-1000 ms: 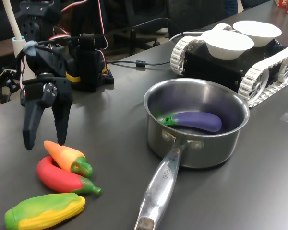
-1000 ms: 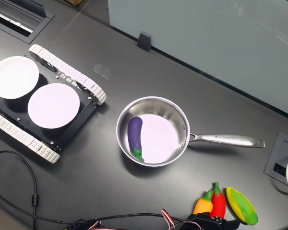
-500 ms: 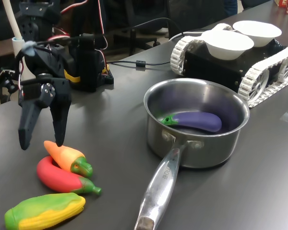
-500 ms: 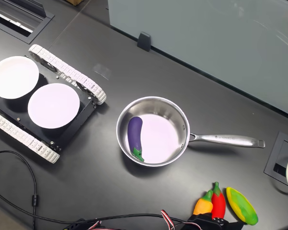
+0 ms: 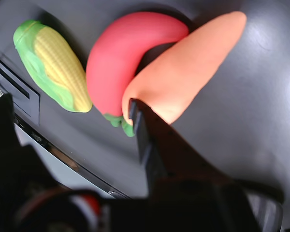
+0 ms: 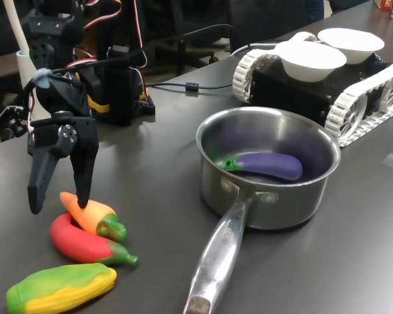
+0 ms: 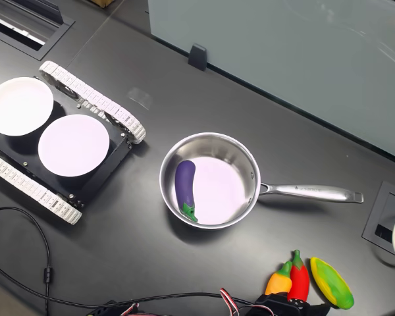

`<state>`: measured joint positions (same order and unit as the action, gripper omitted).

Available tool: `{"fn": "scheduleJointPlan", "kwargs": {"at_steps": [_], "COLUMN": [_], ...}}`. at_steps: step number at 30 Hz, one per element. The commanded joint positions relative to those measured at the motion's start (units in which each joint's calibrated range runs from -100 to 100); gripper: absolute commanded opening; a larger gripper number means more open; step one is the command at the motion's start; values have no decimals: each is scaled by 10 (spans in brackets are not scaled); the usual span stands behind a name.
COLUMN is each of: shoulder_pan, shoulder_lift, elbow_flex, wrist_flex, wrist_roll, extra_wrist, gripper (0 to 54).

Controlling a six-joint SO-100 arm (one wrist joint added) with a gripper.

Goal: Pick up the chilli and place them in the pan

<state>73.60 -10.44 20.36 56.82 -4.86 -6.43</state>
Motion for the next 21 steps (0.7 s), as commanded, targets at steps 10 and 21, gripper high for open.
{"fn": "scheduleJointPlan", "kwargs": {"at_steps": [10,21], "shoulder_pan": [1,17], "shoulder_lift": [-45,-35], "elbow_flex": [14,29], "wrist_flex": [-53,-68], "wrist_roll": [5,-3], "extra_wrist": [5,-3], "gripper": [359,354]}}
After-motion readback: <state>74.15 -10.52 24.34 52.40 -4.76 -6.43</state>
